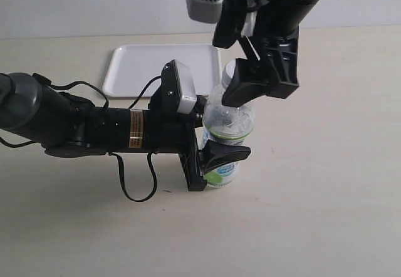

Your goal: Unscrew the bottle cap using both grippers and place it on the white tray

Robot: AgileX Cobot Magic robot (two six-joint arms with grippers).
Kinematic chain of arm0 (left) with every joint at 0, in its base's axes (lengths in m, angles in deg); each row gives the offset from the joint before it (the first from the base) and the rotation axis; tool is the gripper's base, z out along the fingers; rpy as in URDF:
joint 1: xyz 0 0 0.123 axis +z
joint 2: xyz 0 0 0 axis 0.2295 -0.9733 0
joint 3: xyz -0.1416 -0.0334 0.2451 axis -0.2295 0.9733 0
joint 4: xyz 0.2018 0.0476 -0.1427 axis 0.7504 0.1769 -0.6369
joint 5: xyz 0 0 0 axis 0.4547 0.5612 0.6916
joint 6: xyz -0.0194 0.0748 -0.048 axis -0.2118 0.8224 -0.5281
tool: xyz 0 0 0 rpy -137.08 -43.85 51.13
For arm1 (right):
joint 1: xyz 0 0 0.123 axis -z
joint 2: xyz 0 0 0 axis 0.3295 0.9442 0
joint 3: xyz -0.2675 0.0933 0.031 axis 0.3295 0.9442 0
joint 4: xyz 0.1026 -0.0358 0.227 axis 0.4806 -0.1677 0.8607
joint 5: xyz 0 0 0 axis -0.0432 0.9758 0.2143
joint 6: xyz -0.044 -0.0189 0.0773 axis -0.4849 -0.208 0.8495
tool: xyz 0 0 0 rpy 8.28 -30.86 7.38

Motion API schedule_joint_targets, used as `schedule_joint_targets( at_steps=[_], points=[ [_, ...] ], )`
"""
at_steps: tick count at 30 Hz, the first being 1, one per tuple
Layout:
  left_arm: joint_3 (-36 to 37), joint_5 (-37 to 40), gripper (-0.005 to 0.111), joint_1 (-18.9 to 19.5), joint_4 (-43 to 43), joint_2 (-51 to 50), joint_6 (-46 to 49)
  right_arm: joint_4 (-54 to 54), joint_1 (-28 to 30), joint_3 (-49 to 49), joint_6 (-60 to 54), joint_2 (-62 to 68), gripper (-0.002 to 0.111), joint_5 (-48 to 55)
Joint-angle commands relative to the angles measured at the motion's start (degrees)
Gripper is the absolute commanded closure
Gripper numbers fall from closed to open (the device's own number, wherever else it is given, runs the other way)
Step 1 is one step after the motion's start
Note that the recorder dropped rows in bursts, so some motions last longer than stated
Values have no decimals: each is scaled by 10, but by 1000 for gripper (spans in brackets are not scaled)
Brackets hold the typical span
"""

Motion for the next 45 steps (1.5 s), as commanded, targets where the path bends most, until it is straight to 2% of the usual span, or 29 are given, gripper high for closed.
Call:
schedule_joint_targets(
  at_steps=[1,5,13,27,41,45],
  points=[
    [-1,-21,107,-1,-5,7,0,7,-1,-5,222,0,27,-2],
    [-1,-21,107,-1,-5,7,0,1,-1,-5,383,0,27,-2],
    [-1,-21,107,-1,-4,7,0,0,-1,-5,597,0,27,36],
    [-1,-21,107,-1,-4,7,0,-10,-1,-5,615,0,28,55],
    [-1,-21,107,-1,-4,7,0,-16,-1,-5,626,0,45,40],
    [-1,-21,107,-1,-4,7,0,-16,-1,-5,642,0,58,36]
  ],
)
